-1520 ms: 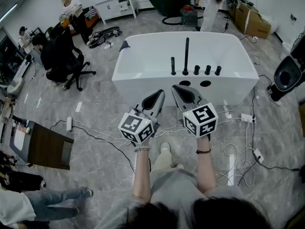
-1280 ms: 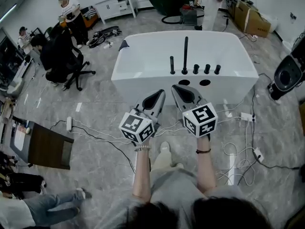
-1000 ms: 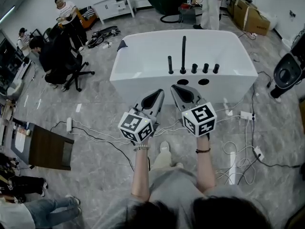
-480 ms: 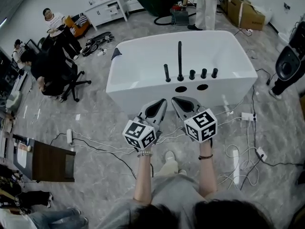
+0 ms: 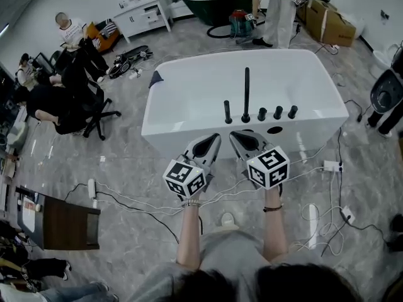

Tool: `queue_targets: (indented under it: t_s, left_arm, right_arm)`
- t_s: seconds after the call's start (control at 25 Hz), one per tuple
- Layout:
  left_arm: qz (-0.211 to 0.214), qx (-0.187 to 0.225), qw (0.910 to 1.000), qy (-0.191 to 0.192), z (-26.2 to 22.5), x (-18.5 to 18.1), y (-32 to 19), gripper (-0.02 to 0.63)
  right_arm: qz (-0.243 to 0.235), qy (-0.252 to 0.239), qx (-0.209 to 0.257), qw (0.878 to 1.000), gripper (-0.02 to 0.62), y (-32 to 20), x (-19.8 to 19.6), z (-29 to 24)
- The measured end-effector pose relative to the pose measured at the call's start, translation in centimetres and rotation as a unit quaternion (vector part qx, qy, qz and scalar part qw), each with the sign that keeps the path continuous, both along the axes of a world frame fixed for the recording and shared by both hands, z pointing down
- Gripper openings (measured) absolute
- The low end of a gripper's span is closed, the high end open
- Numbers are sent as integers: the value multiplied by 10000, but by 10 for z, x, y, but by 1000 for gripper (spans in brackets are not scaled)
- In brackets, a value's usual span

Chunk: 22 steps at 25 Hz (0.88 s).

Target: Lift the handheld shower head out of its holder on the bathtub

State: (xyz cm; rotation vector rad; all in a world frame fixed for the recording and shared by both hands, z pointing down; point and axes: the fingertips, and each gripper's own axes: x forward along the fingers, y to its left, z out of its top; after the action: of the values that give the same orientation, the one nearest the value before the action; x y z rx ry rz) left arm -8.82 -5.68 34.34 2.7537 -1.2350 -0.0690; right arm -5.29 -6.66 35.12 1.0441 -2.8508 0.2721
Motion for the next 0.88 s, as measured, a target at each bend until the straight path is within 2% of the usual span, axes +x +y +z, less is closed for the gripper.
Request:
queue_targets:
  t_s: [0.2,0.4,0.6,0.88]
  left_arm:
    - [104,-33,9999,19,10,-4,-33,5]
    - [171,-231,9996,-13,27,6,-68,5]
    - [68,-345,9994,21,38,20,-102,5]
    - [-204,-400,9988,179,47,24,-157,5]
  right_arm:
    - [250,-1,-35,9997,0,-30,1,13]
    - [344,103,-218,9991,0,-68,13,30]
    - [230,200,-268,9992,0,-105,23,41]
    - [-85,416,-211,9989,0,-162,19,49]
